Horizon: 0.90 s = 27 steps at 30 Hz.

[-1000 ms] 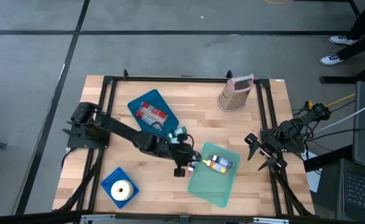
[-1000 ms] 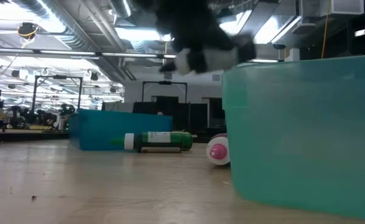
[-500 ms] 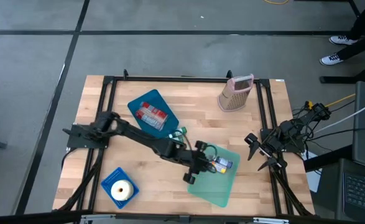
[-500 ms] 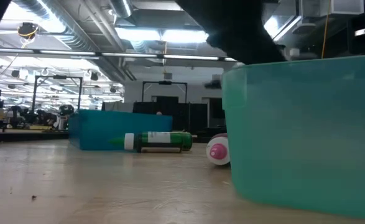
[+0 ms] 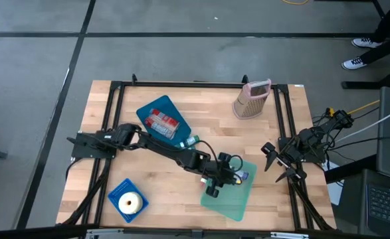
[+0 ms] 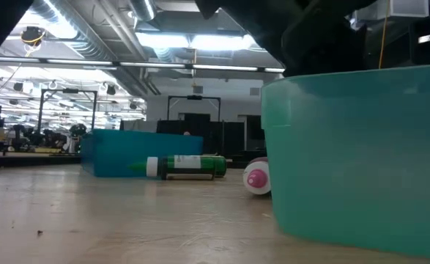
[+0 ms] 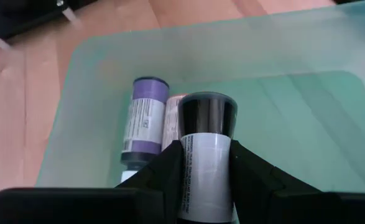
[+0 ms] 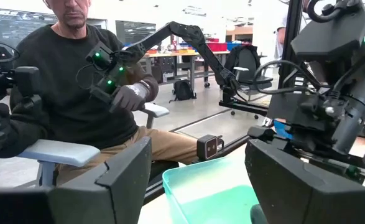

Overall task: Pick & Place Food Item
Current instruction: Put the black food coloring bottle into the green bin

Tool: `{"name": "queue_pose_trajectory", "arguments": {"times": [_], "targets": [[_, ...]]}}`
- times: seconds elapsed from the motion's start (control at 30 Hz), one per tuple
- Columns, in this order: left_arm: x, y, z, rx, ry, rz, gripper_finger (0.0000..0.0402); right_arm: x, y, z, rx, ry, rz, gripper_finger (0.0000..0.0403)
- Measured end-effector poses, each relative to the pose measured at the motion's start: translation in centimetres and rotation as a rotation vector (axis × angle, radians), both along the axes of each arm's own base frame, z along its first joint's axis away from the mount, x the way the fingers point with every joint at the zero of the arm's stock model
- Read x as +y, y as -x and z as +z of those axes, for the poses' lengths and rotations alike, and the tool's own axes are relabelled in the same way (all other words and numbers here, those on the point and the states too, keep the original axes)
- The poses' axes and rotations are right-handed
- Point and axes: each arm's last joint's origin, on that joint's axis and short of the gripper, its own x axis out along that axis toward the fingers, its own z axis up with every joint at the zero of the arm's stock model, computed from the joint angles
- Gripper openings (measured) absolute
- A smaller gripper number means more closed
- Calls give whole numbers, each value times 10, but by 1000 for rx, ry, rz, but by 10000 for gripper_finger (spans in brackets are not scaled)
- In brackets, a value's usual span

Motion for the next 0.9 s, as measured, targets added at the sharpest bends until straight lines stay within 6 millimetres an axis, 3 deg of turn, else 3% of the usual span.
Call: {"name": "queue_pose_trajectory", "arguments": {"times": [0.6,0.9], "targets": [[-19,-7,27,-127,135,-87,105,0,0,0,-3,3,-4,254],[-22,-18,-22,-59,181,-15,105,0,0,0,-3,3,-4,254]]}}
